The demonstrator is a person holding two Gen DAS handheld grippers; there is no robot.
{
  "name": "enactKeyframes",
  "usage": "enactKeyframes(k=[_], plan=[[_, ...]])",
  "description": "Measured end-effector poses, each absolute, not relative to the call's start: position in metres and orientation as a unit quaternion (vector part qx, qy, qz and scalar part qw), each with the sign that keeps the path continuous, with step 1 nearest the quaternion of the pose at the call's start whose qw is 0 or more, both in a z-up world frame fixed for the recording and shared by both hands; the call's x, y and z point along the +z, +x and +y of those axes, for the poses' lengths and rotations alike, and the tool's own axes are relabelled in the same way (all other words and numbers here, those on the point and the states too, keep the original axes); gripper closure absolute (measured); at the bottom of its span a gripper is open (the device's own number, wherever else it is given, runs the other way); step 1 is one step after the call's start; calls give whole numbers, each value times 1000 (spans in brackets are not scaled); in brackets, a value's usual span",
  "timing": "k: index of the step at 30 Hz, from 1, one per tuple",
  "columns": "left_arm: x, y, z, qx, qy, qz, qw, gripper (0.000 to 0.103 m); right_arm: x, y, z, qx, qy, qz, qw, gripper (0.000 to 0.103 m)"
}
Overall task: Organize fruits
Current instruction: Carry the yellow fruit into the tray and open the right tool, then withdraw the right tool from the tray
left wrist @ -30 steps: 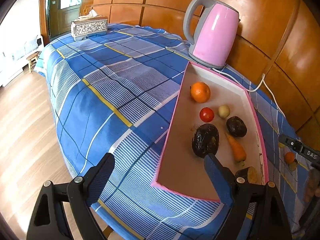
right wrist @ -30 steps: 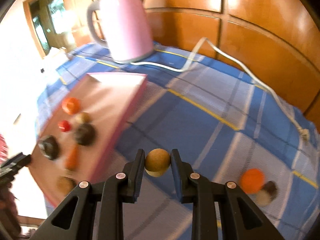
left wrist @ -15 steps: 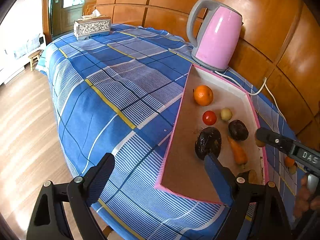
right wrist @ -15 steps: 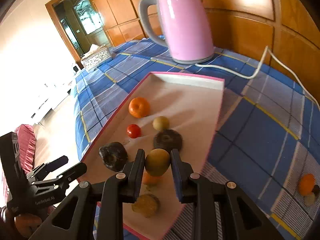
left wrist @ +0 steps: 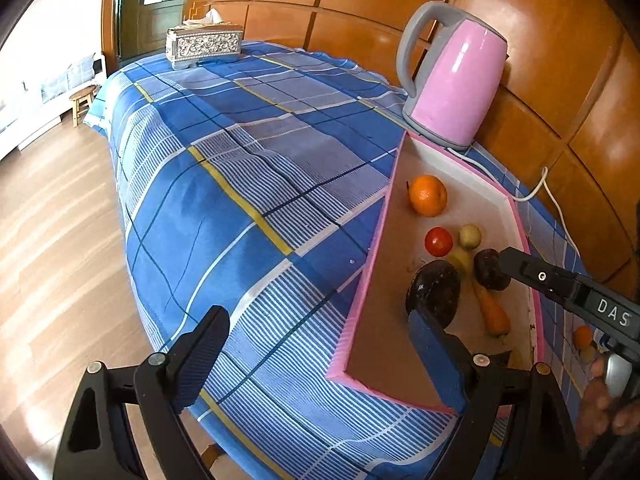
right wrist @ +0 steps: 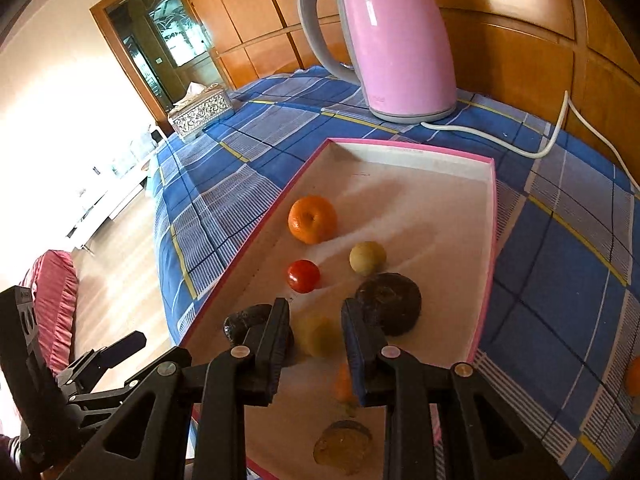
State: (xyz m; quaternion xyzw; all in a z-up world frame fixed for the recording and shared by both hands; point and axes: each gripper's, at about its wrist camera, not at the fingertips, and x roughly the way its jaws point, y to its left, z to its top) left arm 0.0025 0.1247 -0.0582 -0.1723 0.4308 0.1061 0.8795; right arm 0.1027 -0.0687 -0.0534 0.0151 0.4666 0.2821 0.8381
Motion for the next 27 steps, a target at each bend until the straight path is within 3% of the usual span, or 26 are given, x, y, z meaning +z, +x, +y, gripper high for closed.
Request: enactKeyframes(k=[27], plan=[[-52,1,109,82,-152,430,886,10,-42,61,-146,150,22,425,893,68]])
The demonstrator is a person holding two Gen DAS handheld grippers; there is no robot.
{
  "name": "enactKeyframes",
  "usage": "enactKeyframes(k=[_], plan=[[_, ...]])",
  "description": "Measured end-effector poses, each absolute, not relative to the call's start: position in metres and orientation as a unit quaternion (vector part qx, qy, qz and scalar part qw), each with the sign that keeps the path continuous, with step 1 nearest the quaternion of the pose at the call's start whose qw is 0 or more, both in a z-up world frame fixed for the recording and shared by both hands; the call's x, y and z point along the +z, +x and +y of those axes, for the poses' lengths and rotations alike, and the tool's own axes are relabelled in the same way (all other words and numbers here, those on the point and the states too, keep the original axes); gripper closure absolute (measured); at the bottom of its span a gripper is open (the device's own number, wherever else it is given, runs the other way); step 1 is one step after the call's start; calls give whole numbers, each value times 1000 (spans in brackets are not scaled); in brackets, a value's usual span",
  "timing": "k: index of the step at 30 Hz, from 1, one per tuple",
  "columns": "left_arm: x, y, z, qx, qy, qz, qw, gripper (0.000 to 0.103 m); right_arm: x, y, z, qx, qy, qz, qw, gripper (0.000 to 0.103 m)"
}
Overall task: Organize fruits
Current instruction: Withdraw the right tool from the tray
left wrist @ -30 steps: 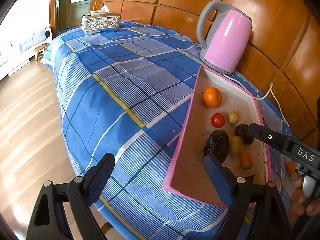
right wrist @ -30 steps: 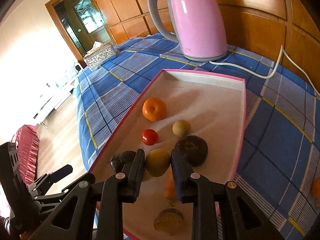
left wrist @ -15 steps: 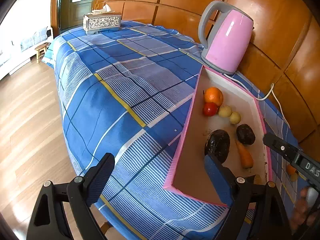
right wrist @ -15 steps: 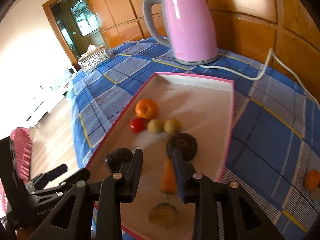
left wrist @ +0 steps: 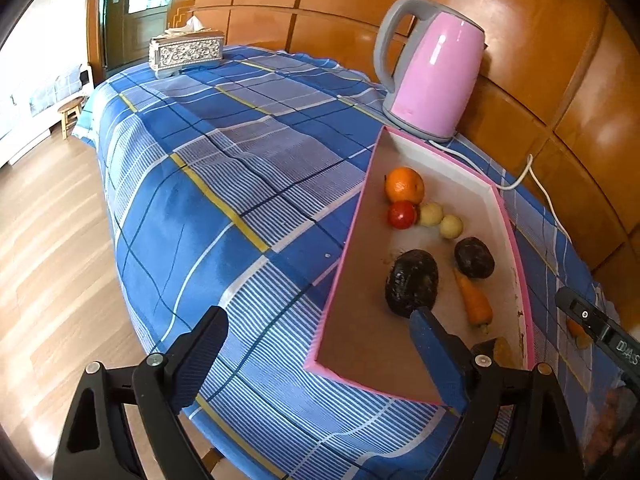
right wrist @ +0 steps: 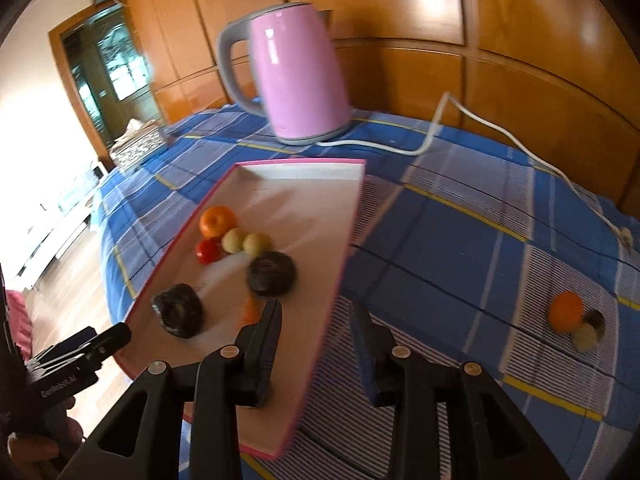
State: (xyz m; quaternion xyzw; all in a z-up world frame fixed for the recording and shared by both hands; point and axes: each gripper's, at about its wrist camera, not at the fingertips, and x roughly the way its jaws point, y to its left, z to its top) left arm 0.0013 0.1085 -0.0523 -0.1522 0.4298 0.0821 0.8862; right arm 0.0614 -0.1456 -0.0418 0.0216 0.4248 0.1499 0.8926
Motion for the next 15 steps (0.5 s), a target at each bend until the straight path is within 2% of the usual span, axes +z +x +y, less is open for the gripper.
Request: enactKeyframes(k=[15], plan=[[-43,4,78,35,-108,423,899,10,-47,42,-217,16,42,405,913,68]])
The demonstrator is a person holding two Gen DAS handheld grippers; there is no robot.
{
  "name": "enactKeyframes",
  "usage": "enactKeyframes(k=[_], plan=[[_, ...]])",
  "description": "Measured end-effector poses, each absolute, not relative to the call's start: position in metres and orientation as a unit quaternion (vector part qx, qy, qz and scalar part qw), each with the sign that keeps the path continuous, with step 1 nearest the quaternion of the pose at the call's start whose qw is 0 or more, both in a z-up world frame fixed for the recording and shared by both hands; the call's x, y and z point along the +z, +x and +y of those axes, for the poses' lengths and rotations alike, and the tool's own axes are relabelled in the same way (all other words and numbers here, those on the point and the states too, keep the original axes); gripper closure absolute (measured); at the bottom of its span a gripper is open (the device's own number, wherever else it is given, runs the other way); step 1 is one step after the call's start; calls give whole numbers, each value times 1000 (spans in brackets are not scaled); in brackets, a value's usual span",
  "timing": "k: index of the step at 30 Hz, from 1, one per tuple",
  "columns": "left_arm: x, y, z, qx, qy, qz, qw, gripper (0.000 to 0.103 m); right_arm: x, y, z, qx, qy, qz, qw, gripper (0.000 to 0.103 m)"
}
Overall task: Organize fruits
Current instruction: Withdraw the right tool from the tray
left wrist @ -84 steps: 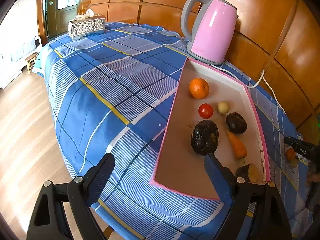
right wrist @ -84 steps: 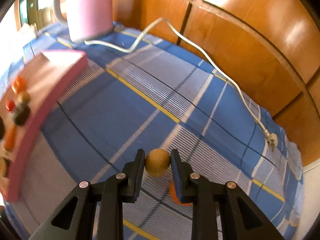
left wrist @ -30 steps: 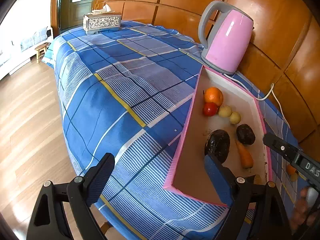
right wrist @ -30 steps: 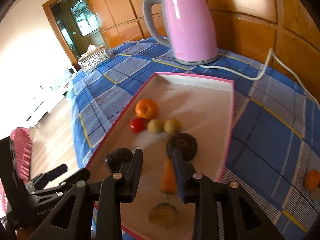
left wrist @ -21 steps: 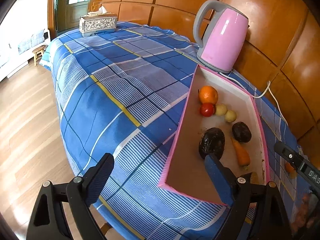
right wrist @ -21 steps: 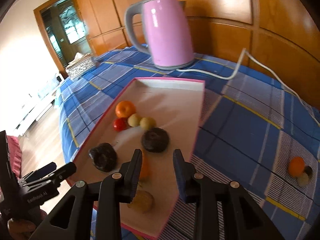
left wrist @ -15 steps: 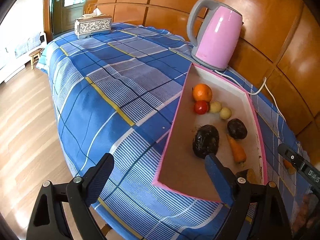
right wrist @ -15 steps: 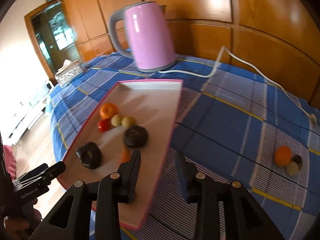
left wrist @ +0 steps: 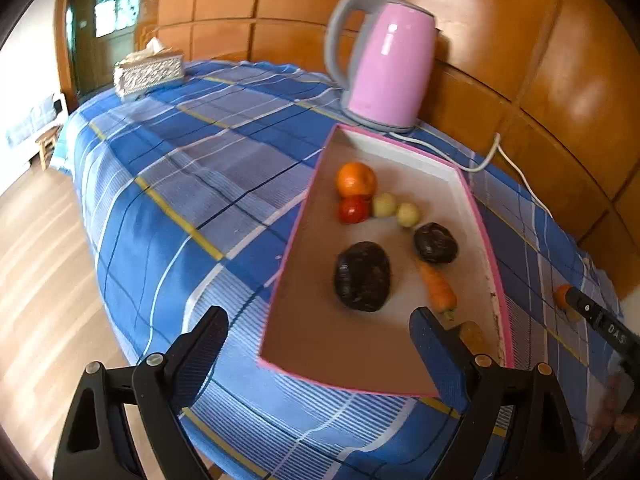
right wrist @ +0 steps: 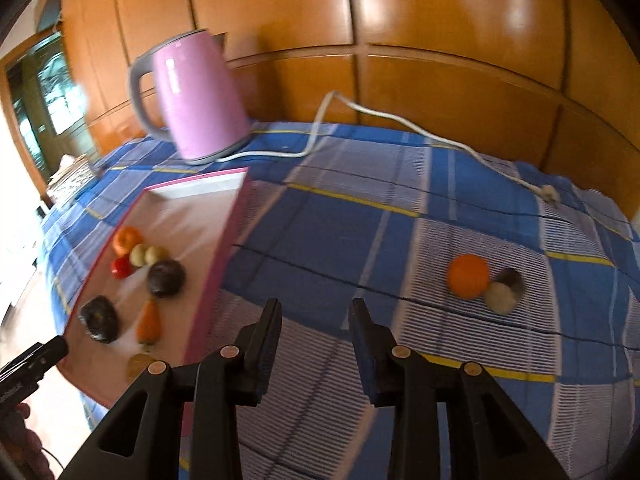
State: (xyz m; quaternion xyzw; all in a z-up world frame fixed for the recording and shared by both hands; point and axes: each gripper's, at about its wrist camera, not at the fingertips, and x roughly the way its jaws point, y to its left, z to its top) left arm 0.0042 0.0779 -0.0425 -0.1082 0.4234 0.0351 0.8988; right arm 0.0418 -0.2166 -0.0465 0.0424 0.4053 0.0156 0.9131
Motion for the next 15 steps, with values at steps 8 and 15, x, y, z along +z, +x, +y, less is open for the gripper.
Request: enactKeyframes(k=[8,15], plan=[[-37,7,60,12,-85,420,904,10,-48,29,-259,-47,65,395,915,68],[-30,8,42,-15,-68,414,908,10,-53,14,-303,-121,99,386,909,68]])
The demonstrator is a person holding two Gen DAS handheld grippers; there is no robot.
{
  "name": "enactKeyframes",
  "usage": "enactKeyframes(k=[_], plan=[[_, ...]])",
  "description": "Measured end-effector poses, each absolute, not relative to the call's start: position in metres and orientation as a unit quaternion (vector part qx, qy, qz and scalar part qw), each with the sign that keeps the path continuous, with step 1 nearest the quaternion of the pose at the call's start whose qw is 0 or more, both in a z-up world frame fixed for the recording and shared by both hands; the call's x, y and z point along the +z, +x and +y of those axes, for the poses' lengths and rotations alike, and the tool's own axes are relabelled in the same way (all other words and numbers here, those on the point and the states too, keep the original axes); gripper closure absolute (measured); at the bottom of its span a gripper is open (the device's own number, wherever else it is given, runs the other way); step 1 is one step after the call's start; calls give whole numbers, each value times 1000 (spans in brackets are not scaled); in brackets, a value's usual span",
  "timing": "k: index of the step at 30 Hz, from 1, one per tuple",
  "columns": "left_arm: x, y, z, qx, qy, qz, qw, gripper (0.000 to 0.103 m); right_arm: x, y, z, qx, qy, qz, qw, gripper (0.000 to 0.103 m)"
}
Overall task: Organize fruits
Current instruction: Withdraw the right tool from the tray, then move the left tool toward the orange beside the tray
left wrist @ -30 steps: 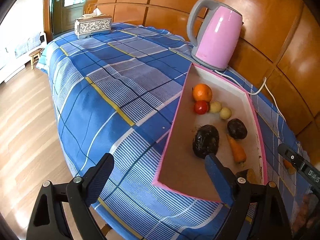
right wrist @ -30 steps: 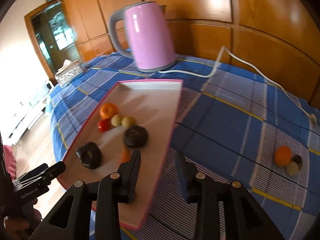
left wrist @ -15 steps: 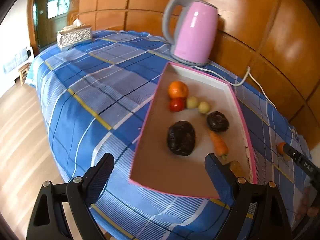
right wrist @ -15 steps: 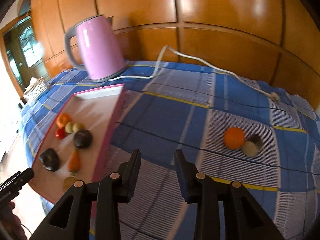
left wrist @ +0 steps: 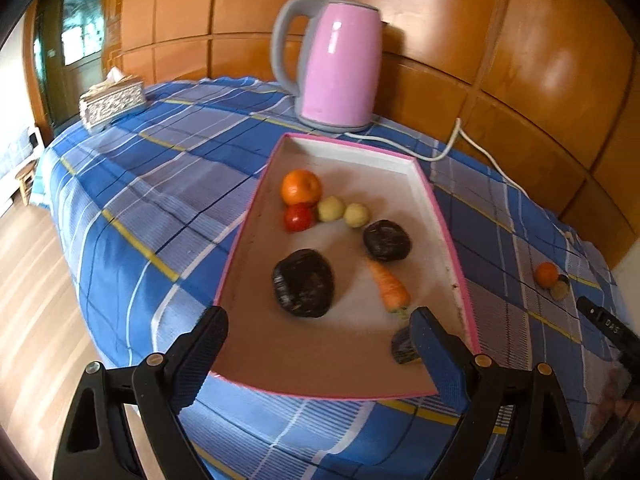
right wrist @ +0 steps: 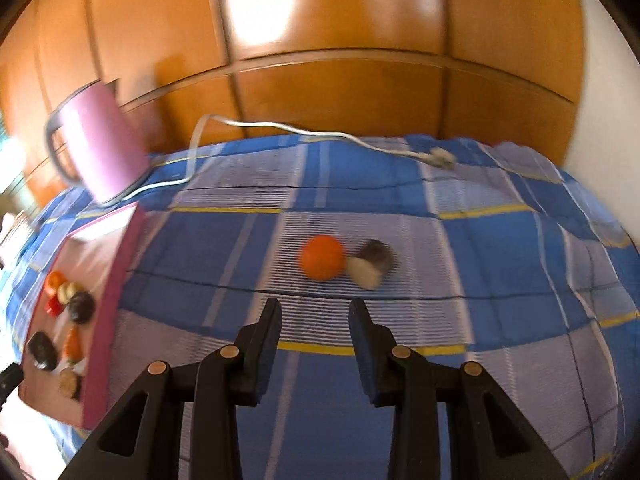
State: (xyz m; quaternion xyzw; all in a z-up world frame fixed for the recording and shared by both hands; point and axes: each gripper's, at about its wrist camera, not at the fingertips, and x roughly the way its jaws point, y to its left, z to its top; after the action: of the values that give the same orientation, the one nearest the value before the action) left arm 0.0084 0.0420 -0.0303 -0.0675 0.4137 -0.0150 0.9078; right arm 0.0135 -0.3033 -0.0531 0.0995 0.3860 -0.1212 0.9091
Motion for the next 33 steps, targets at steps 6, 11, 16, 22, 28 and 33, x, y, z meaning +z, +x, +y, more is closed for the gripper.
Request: enactKeyframes(k=[6,11,16,22,28,33], plan=[[-24,16,19,-46,-51,410,909,10,-59,1,-335,-172,115,385,899,68],[-20,22,-3,-74,-33,408,910,10,-62,-7,-354,-202,122,385,892,68],[-17,27,-26,-99,-10,408,907,10,-67,-13,-373,-231,132,387,883,68],[-15,31,-54,-127,14,407,904,10,-75,-24,-393,-260,142,389,872,68],[-17,42,-83,-156,28,413,897,11,-77,-34,-417,-297,153,384,861,68],[-20,51,-108,-193,43,416,888,12,-82,-41,-434,-324,162,385,849,68]])
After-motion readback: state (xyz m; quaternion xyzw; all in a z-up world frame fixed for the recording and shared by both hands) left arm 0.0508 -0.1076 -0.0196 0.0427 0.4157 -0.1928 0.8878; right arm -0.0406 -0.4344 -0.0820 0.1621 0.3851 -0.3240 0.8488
